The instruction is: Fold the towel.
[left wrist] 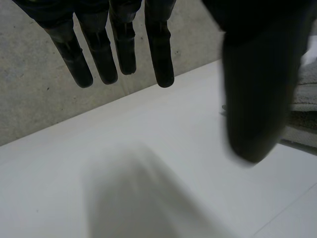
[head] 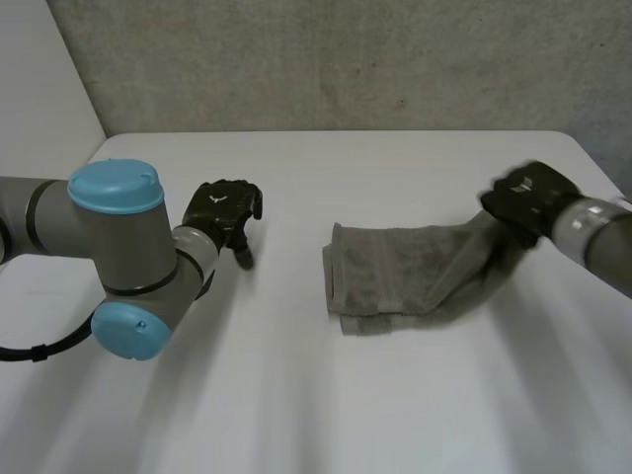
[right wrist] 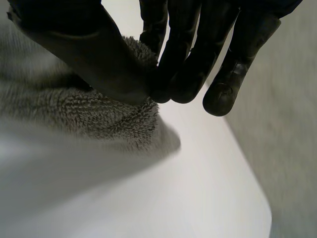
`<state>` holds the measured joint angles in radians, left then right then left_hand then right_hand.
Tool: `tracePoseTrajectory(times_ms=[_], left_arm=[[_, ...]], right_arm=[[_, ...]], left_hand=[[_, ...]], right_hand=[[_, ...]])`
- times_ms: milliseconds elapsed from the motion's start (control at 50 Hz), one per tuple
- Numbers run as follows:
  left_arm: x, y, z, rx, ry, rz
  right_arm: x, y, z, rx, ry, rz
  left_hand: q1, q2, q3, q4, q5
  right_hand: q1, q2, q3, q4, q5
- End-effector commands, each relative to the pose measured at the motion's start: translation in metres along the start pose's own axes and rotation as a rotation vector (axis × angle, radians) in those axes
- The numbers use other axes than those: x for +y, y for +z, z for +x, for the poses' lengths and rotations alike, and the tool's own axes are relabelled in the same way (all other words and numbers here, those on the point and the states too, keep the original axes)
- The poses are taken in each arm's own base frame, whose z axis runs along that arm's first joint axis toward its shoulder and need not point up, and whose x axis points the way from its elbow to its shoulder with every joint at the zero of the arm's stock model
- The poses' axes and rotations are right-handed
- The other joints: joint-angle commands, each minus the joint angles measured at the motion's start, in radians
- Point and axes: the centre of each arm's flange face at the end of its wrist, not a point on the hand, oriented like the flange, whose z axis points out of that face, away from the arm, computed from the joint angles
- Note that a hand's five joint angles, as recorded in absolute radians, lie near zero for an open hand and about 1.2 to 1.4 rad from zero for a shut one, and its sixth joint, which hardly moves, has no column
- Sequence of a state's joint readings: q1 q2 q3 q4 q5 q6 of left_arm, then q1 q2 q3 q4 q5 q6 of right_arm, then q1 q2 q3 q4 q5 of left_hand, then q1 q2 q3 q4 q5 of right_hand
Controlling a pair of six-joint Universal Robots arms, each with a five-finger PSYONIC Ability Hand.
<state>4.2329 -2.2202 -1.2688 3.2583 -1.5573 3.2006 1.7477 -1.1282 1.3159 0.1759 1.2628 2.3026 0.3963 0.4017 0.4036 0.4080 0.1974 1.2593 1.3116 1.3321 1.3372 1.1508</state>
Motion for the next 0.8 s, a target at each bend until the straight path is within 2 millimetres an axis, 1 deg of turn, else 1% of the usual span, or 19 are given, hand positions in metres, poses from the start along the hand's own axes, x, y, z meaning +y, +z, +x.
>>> tracePoseTrajectory(times_ms=[20, 60, 80, 120, 140, 200, 240, 260, 280, 300, 320, 420, 580, 600, 620, 660, 680, 720, 800], left_arm=[[-0.004, -0.003, 0.002, 0.002, -0.002, 0.008], [-0.006, -0.006, 0.003, 0.005, -0.006, 0.010], [-0.006, -0.006, 0.003, 0.005, -0.006, 0.010], [-0.010, -0.009, 0.004, 0.009, -0.007, 0.019], [-0.010, -0.009, 0.004, 0.009, -0.008, 0.019], [-0.012, -0.010, 0.004, 0.010, -0.007, 0.027], [-0.013, -0.010, 0.004, 0.010, -0.009, 0.029], [-0.014, -0.011, 0.005, 0.013, -0.008, 0.033], [-0.016, -0.011, 0.005, 0.014, -0.008, 0.038], [-0.016, -0.011, 0.005, 0.014, -0.008, 0.038], [-0.017, -0.010, 0.005, 0.014, -0.008, 0.044], [-0.024, -0.009, 0.009, 0.025, -0.011, 0.066], [-0.038, -0.006, 0.035, 0.093, -0.091, 0.128], [-0.036, -0.003, 0.039, 0.105, -0.115, 0.124], [-0.036, -0.003, 0.040, 0.105, -0.116, 0.124], [-0.032, 0.003, 0.054, 0.138, -0.156, 0.125], [-0.032, 0.003, 0.054, 0.138, -0.157, 0.125], [-0.023, 0.010, 0.068, 0.169, -0.183, 0.115], [-0.015, 0.014, 0.084, 0.212, -0.200, 0.102]], right_arm=[[-0.065, 0.004, -0.061, -0.128, -0.018, 0.169], [-0.073, 0.002, -0.107, -0.239, -0.035, 0.187], [-0.073, 0.002, -0.107, -0.240, -0.035, 0.187], [-0.071, -0.003, -0.141, -0.321, -0.044, 0.174], [-0.071, -0.003, -0.141, -0.321, -0.044, 0.174], [-0.068, -0.007, -0.161, -0.363, -0.050, 0.165], [-0.068, -0.008, -0.164, -0.365, -0.036, 0.160], [-0.068, -0.007, -0.163, -0.354, -0.011, 0.160], [-0.070, -0.007, -0.158, -0.337, 0.030, 0.162], [-0.070, -0.007, -0.158, -0.337, 0.031, 0.162], [-0.075, -0.011, -0.153, -0.322, 0.074, 0.173], [-0.090, -0.027, -0.133, -0.291, 0.196, 0.205], [-0.078, -0.040, -0.091, -0.198, 0.344, 0.164], [-0.073, -0.041, -0.081, -0.171, 0.377, 0.153], [-0.073, -0.041, -0.081, -0.171, 0.377, 0.153], [-0.059, -0.038, -0.061, -0.123, 0.433, 0.119], [-0.059, -0.038, -0.061, -0.123, 0.433, 0.119], [-0.044, -0.033, -0.046, -0.085, 0.469, 0.086], [-0.032, -0.029, -0.038, -0.061, 0.490, 0.060]], left_hand=[[-0.048, -0.053, -0.055, -0.059, -0.023], [-0.051, -0.056, -0.058, -0.062, -0.026], [-0.051, -0.056, -0.058, -0.062, -0.026], [-0.051, -0.056, -0.058, -0.062, -0.026], [-0.051, -0.056, -0.058, -0.062, -0.026], [-0.051, -0.056, -0.058, -0.062, -0.026], [-0.051, -0.056, -0.058, -0.062, -0.026], [-0.054, -0.059, -0.061, -0.065, -0.029], [-0.059, -0.065, -0.067, -0.071, -0.035], [-0.059, -0.065, -0.067, -0.071, -0.035], [-0.062, -0.068, -0.070, -0.074, -0.038], [-0.071, -0.077, -0.078, -0.083, -0.047], [-0.068, -0.074, -0.076, -0.080, -0.044], [-0.062, -0.068, -0.070, -0.074, -0.038], [-0.062, -0.068, -0.070, -0.074, -0.038], [-0.054, -0.059, -0.061, -0.065, -0.029], [-0.054, -0.059, -0.061, -0.065, -0.029], [-0.045, -0.050, -0.052, -0.057, -0.021], [-0.042, -0.047, -0.049, -0.054, -0.018]], right_hand=[[0.137, 0.085, 0.064, 0.059, 0.071], [0.137, 0.085, 0.064, 0.059, 0.071], [0.137, 0.085, 0.064, 0.059, 0.071], [0.137, 0.085, 0.064, 0.059, 0.071], [0.137, 0.085, 0.064, 0.059, 0.071], [0.137, 0.085, 0.064, 0.059, 0.071], [0.085, 0.033, 0.012, 0.007, 0.019], [-0.200, -0.252, -0.273, -0.278, -0.266], [-0.644, -0.697, -0.717, -0.722, -0.710], [-0.649, -0.701, -0.722, -0.727, -0.715], [-1.067, -1.120, -1.140, -1.145, -1.133], [-1.085, -1.137, -1.158, -1.163, -1.151], [-1.085, -1.137, -1.158, -1.163, -1.151], [-1.085, -1.137, -1.158, -1.163, -1.151], [-1.085, -1.137, -1.158, -1.163, -1.151], [-1.085, -1.137, -1.158, -1.163, -1.151], [-1.085, -1.137, -1.158, -1.163, -1.151], [-1.085, -1.137, -1.158, -1.163, -1.151], [-1.085, -1.137, -1.158, -1.163, -1.151]])
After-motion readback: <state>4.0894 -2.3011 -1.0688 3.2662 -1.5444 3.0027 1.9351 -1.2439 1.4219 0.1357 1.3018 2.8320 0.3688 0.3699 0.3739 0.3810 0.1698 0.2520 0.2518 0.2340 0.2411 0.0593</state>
